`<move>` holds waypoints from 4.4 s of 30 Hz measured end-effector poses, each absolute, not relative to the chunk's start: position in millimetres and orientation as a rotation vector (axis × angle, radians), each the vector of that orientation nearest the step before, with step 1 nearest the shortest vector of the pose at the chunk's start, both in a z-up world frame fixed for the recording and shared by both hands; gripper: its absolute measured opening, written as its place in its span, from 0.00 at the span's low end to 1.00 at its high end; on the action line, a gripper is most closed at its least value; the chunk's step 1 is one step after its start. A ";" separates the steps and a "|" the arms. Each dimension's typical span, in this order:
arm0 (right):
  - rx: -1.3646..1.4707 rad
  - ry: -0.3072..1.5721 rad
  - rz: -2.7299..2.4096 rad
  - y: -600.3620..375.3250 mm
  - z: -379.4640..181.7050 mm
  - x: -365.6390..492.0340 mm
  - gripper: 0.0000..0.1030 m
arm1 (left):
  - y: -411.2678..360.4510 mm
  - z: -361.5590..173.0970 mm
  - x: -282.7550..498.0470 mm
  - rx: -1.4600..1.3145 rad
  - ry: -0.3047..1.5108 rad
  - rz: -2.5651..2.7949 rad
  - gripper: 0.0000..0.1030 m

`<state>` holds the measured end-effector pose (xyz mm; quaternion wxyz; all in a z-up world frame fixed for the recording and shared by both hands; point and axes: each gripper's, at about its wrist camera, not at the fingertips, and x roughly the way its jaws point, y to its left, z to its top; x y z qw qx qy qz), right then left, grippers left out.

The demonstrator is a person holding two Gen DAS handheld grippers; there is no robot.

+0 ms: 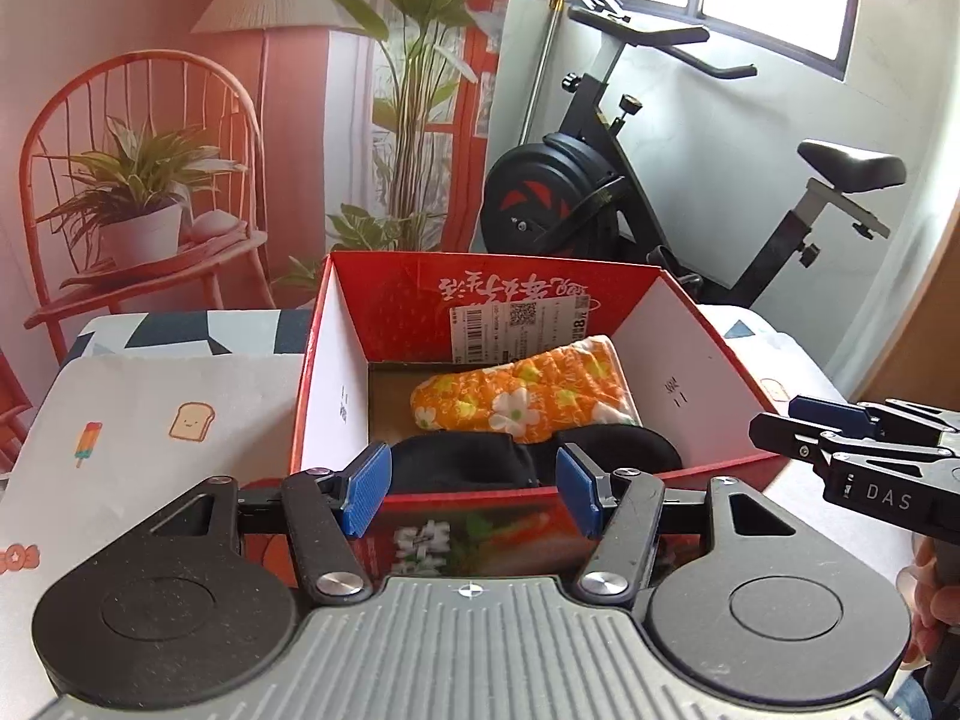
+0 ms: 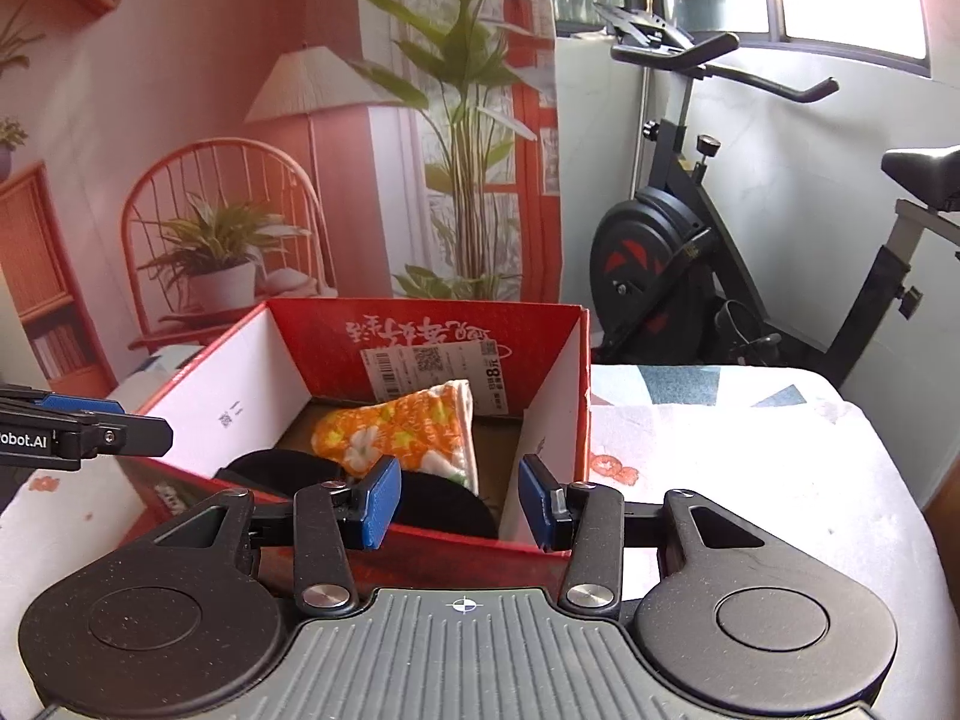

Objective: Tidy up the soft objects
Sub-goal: 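Lower both tools to the pink knit towel and close on it, then lift the pink towel with both tools over the red box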

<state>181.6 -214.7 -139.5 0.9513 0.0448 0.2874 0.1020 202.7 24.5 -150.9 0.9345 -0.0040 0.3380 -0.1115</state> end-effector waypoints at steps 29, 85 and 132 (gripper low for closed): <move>0.178 0.823 0.311 -190.0 -227.3 84.3 0.43 | 75.7 -250.2 100.4 -0.316 0.943 -0.202 0.57; 0.182 0.809 0.394 -184.4 -232.6 81.0 0.28 | 75.1 -271.0 103.4 -0.316 0.929 -0.225 0.57; 0.171 0.416 0.466 -196.9 -86.9 136.4 0.25 | 47.1 -117.6 146.5 -0.162 0.446 -0.291 0.23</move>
